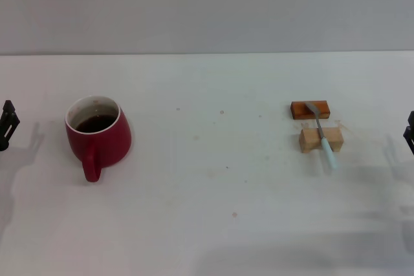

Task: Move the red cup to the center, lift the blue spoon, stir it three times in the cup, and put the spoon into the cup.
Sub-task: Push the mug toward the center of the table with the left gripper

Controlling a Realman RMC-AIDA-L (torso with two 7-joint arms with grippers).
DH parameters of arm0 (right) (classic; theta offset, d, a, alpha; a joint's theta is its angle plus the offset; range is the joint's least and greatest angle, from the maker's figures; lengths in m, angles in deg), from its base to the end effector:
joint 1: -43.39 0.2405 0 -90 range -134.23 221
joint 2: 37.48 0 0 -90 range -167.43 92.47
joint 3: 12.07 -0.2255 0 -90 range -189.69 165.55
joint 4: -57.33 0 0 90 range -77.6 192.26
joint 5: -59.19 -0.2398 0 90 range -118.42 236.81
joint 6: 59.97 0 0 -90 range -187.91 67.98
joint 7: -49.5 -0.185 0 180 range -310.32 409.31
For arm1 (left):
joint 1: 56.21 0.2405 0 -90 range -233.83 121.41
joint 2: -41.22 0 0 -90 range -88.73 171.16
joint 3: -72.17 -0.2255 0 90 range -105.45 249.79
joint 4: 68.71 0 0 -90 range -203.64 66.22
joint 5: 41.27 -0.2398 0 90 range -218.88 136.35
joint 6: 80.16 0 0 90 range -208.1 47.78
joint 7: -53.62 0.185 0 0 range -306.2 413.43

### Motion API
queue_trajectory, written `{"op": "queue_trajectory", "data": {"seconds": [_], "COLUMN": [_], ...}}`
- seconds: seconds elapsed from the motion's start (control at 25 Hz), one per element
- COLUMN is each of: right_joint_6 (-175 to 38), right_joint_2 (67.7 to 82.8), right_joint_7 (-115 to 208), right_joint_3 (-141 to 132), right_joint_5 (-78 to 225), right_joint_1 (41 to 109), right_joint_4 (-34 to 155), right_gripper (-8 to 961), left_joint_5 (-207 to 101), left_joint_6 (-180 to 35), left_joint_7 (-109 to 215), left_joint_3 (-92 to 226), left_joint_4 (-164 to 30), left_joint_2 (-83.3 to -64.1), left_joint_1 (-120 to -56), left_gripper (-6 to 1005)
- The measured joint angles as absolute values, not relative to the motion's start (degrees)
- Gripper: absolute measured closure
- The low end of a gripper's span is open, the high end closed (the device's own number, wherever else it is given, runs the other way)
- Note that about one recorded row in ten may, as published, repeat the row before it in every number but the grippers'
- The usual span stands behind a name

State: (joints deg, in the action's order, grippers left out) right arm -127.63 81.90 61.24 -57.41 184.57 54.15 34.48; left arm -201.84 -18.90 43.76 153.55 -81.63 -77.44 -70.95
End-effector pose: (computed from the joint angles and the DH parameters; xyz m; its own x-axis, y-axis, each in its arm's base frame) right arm 0.3344 0.3167 -0.0347 0.8018 0.0197 -0.5973 -0.5972 -0.0086 -0.8020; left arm -0.3855 0.3374 0.0126 0.7143 0.0525 0.6979 0.6963 0.0467 -0.7162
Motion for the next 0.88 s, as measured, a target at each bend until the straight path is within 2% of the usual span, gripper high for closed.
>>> {"op": "queue_trajectory", "data": {"seconds": [0.88], "right_joint_6": [-127.64], "right_joint_2": [82.06], "right_joint_7": [60.95], "right_joint_3": [-57.24], "right_joint_5": [184.56], "right_joint_1": [54.78], "right_joint_4": [34.21], "right_gripper": [215], "left_joint_5": [-201.84], "left_joint_6": [-19.09], "left_joint_7": [43.75], "left_joint_3": [153.56], "left_joint_4": [-81.57], "left_joint_2": [-77.52], "left_joint_1": [-71.15], "left_gripper": [180]}}
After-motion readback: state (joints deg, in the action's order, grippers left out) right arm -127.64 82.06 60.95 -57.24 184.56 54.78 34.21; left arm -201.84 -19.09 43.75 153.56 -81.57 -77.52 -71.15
